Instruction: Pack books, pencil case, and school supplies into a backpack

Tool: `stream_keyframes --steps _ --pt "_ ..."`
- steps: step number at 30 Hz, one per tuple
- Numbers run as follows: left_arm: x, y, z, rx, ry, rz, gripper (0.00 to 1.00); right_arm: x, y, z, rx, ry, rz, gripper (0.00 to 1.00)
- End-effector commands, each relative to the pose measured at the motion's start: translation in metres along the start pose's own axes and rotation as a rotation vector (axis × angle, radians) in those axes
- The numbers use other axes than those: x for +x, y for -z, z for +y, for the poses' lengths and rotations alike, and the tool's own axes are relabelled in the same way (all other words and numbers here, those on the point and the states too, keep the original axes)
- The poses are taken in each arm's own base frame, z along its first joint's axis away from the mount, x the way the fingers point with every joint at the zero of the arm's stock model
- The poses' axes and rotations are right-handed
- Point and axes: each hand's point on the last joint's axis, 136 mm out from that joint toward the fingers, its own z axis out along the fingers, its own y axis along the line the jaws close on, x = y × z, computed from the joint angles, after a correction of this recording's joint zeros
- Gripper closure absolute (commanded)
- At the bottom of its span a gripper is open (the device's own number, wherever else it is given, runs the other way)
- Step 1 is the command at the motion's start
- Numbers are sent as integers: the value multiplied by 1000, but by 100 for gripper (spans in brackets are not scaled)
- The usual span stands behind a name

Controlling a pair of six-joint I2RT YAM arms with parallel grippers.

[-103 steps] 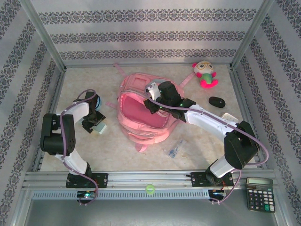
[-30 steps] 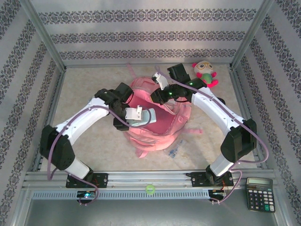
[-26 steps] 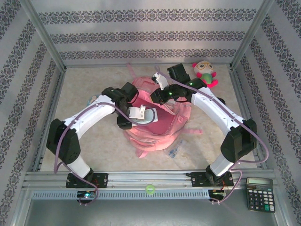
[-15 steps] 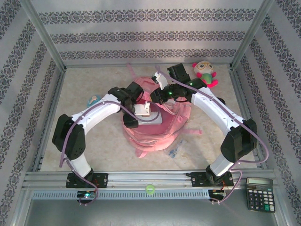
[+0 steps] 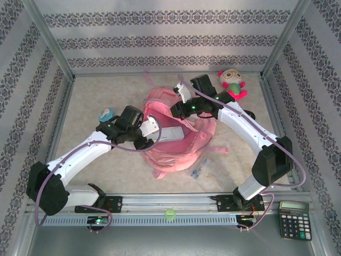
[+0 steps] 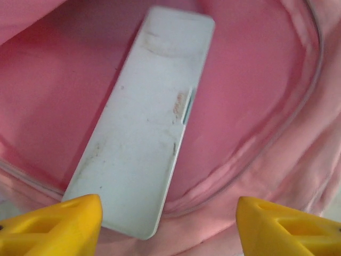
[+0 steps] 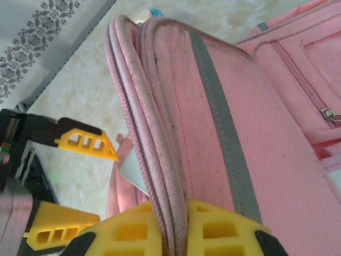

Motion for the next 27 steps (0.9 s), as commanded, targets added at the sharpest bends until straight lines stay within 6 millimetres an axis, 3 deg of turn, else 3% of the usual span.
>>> stream_keyframes --steps 1,7,14,19,27 --pt "-24 3 19 -81 360 -166 34 -22 21 25 -55 12 -103 99" --pt "5 1 16 -136 524 -122 31 -26 21 26 -64 10 -110 99" --pt "20 -29 11 -85 563 -53 33 -29 22 28 -69 19 -116 99" --pt "1 -47 12 -33 546 -109 42 -29 21 31 -91 14 -118 100" --pt "-37 -80 20 15 487 -204 39 -34 18 33 -120 10 -130 100"
